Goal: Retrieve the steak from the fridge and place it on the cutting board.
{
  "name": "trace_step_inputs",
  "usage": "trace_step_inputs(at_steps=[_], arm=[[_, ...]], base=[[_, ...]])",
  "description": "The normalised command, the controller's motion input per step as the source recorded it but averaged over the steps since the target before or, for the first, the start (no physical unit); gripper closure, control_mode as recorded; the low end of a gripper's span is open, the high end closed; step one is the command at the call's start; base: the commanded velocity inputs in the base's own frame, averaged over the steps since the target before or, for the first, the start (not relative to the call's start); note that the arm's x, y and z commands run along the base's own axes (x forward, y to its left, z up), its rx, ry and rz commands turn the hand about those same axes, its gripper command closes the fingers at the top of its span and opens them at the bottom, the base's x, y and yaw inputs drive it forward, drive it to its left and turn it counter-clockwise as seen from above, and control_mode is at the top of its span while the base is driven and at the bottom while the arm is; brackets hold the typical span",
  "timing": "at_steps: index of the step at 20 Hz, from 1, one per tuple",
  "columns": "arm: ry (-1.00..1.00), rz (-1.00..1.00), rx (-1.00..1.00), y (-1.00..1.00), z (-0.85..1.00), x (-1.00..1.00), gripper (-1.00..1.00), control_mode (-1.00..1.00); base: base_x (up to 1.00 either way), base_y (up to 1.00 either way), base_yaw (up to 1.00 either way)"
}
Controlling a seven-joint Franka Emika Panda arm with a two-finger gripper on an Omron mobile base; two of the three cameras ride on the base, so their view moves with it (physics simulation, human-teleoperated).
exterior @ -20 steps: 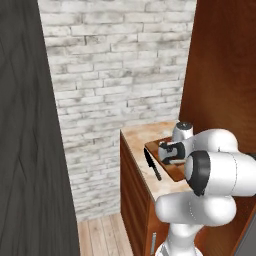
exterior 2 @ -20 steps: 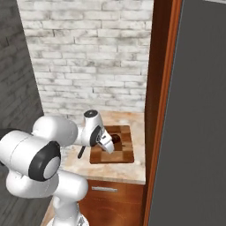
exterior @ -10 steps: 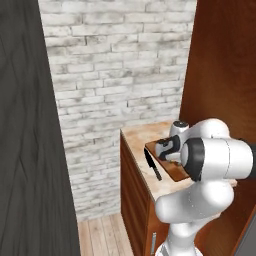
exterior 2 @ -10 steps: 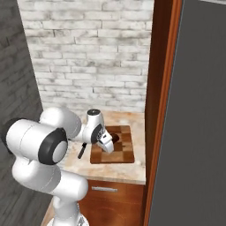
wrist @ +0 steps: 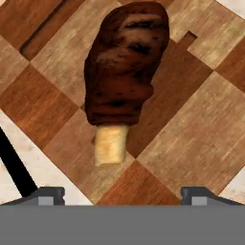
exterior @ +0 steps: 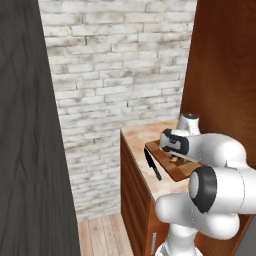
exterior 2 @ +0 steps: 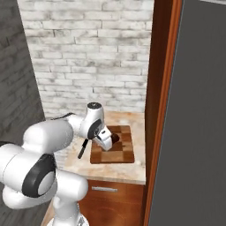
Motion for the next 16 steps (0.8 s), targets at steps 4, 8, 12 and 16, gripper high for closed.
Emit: trace_step_inputs(at_steps=[4,8,12,16], arm=[[0.04,-0.06,0.13,0.27,1.0,-0.68,-1.0,-1.0],[0.1,-0.08,0.0,0.54,1.0,-0.86,-1.0,-1.0],[0.02,-0.07,-0.01,0.46,0.97,-0.99,-1.0,-1.0],[-0.11,-0.08,-0.01,0.39,0.75,-1.0,-1.0,-1.0]], base=[[0.0,0.0,0.0],[0.0,0.0,0.0],[0.0,0.0,0.0],[0.0,0.0,0.0]])
